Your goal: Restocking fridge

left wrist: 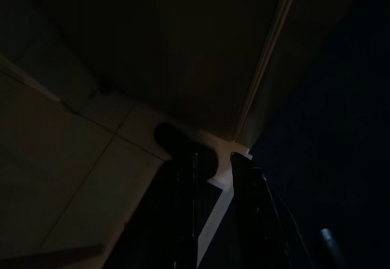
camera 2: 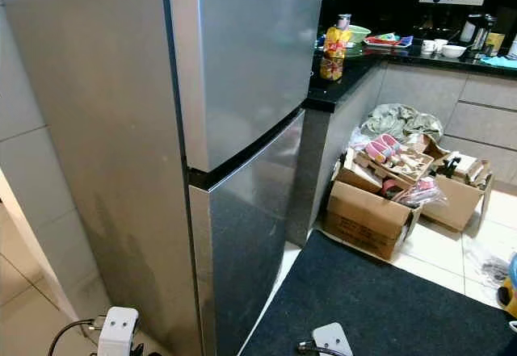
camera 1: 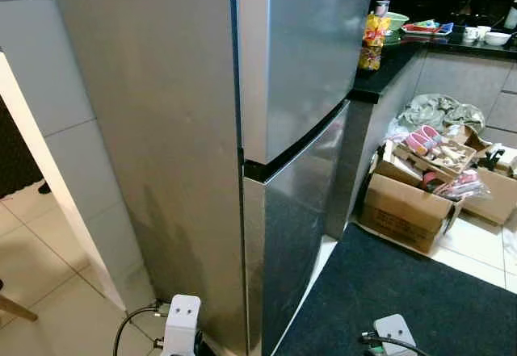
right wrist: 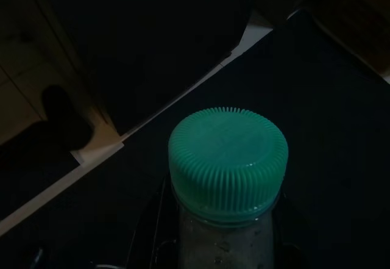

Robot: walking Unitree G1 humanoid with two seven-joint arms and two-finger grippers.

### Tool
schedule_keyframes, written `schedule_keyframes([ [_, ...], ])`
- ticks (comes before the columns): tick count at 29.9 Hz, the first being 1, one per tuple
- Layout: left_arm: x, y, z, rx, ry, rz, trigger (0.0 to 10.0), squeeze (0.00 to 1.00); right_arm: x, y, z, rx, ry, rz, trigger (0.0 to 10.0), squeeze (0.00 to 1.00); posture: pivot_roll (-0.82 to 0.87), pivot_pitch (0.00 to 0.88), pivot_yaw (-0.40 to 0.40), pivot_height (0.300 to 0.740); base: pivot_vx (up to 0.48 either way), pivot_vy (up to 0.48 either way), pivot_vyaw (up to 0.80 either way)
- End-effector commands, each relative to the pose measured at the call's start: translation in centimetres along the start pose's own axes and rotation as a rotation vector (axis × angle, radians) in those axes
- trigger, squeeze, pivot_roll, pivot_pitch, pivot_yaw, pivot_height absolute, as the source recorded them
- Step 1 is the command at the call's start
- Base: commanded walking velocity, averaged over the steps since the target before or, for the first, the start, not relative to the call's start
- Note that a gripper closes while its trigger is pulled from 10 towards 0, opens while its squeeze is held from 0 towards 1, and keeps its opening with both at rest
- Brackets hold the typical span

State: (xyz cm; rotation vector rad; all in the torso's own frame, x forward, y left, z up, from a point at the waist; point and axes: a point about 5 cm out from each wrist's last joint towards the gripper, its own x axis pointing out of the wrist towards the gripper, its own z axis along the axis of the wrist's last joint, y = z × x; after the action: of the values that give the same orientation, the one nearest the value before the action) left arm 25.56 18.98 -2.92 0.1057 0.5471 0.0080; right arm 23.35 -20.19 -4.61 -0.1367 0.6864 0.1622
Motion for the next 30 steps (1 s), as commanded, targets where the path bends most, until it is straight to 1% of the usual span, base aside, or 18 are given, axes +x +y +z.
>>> schedule_keyframes([
  [1, -0.2, -0.3, -0.6, 0.005, 0.011, -0.001, 10.0, 0.0, 0.2, -0.1, 0.4, -0.024, 0.004, 0.009, 10.0, 0.0, -0.01, 0.077, -0.047, 0.74, 0.0, 0.0, 0.0],
  [8, -0.4, 0.0, -0.8, 0.01, 0.014, 0.006, 10.0, 0.0, 0.3, 0.2, 0.6, -0.026, 0.001, 0.017, 10.0, 0.0, 0.0, 0.086, -0.047, 0.74, 0.0, 0.0, 0.0],
  [14, -0.5, 0.0, -1.1, 0.021, 0.018, 0.004, 10.0, 0.0, 0.2, 0.6, 0.0, -0.016, 0.012, 0.02, 10.0, 0.0, 0.01, 0.1, -0.034, 0.74, 0.0, 0.0, 0.0],
  [23, -0.7, 0.8, -1.2, 0.041, 0.025, 0.005, 10.0, 0.0, 0.1, 1.6, -0.7, 0.009, 0.021, 0.028, 10.0, 0.0, 0.03, 0.158, -0.011, 0.74, 0.0, 0.0, 0.0],
  [25, -0.9, 1.3, -1.6, 0.056, 0.038, 0.008, 10.0, 0.0, -0.1, 2.1, -1.3, 0.012, 0.024, 0.039, 10.0, 0.0, 0.04, 0.188, -0.001, 0.74, 0.0, 0.0, 0.0],
  [30, -1.1, 1.3, -1.7, 0.057, 0.035, 0.0, 10.0, 0.0, -0.2, 2.2, -1.6, 0.014, 0.027, 0.044, 10.0, 0.0, 0.04, 0.198, 0.003, 0.74, 0.0, 0.0, 0.0],
])
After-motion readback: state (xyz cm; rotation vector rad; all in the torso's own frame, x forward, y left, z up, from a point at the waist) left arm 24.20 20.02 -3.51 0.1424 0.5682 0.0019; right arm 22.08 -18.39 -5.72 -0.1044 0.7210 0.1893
